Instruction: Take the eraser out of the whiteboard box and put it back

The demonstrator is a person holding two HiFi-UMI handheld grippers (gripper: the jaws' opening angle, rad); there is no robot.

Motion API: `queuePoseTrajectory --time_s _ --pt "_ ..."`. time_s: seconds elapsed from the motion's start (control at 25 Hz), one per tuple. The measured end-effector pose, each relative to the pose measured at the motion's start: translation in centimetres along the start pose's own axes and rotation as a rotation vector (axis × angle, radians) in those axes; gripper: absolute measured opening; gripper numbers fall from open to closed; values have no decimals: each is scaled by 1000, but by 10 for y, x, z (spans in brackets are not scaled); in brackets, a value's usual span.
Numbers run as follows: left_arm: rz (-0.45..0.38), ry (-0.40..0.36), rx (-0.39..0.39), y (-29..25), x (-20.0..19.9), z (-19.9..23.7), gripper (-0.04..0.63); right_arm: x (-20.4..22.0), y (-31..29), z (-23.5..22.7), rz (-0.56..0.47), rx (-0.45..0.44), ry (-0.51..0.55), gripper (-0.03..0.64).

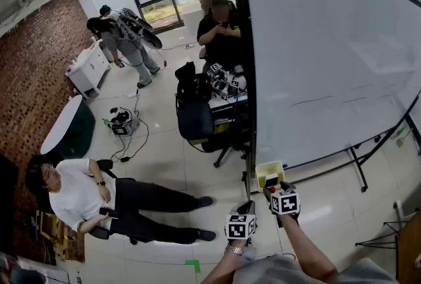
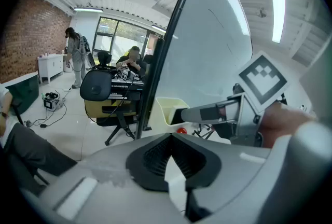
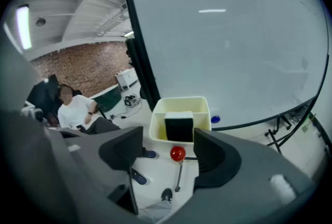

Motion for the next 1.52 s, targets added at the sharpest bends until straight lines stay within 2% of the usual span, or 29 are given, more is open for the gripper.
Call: queuePoseTrajectory --time_s 0.08,0.24,0.44,0.48,0.6,0.68,0.8,0.96,1.16,1.36,1.44,1.52 --pt "-7 -2 3 -4 -17 18 6 -10 -21 -4 48 31 -10 328" --pt "14 16 3 -18 -31 44 6 -17 -55 -5 145 46 -29 328" --pt "15 31 10 -32 -42 50 6 -14 -70 -12 213 70 -18 315" --pt "12 31 7 -34 -47 51 6 -16 -71 -12 230 65 -8 288" --pt "0 35 3 -39 -58 50 6 -27 -58 -17 256 12 -22 282" --pt "-7 43 -4 -43 -61 50 6 -42 -37 -18 226 -34 -30 282" --pt "-12 50 -14 -48 -63 51 6 -83 -2 -14 124 -90 -15 282" --pt "-6 44 -3 -56 -64 43 6 -124 16 -14 2 -115 -23 282" --pt "12 38 -3 -56 -59 37 6 -110 -20 -24 -33 -54 -20 282" --pt "19 53 -23 -52 -51 43 6 -99 -34 -25 -155 -25 -47 281" --pt "21 59 -33 -50 -49 46 6 -96 -39 -22 -127 -23 -31 281" --pt "23 63 -37 -49 -48 47 6 -87 -50 -19 -40 -26 4 281"
Point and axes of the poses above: the fingertips, and each gripper's own axes: y backward along the fingers, z to its left, x out of its underside, the point moved 9 cm from there along y, backward along the fingers, and after that the axes turned 3 degrees about x, right-handed, at the moved point
